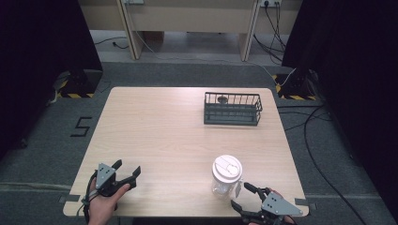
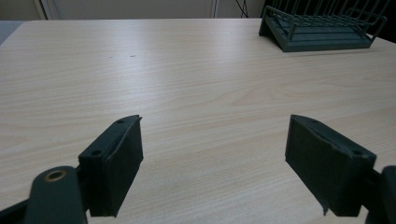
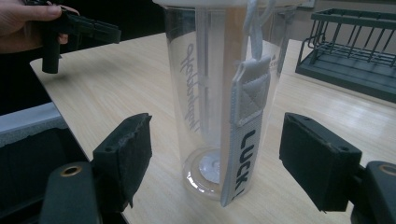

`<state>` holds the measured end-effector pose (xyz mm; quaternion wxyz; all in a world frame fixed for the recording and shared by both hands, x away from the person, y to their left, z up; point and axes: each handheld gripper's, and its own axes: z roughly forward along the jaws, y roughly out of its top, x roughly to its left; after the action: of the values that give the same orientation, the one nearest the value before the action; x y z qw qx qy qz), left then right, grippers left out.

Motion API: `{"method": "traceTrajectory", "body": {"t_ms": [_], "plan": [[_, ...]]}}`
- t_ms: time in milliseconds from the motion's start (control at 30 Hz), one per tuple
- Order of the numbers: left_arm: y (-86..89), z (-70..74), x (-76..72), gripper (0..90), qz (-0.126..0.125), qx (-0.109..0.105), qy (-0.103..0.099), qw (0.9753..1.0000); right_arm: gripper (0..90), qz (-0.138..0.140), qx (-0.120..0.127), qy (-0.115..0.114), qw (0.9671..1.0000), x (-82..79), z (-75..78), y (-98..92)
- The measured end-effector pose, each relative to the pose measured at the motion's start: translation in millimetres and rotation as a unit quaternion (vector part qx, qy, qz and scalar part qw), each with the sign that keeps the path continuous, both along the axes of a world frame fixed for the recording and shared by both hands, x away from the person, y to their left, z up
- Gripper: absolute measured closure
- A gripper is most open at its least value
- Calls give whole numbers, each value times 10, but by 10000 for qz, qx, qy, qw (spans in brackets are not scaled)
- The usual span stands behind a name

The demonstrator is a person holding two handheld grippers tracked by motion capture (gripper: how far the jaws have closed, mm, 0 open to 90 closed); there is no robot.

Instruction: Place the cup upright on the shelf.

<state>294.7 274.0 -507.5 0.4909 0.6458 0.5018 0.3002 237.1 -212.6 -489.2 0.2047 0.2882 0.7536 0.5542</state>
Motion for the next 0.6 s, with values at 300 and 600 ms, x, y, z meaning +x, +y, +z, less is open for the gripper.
{"method": "traceTrajectory", "body": {"t_ms": [300,600], "plan": [[-6,1,0,185,-17,3,-5,10000,195,-9,-82,72,9999,131,-28,82],[-4,1,0,185,-19,-7,-5,10000,159,58,-170,14,9998,290,-46,184]]}}
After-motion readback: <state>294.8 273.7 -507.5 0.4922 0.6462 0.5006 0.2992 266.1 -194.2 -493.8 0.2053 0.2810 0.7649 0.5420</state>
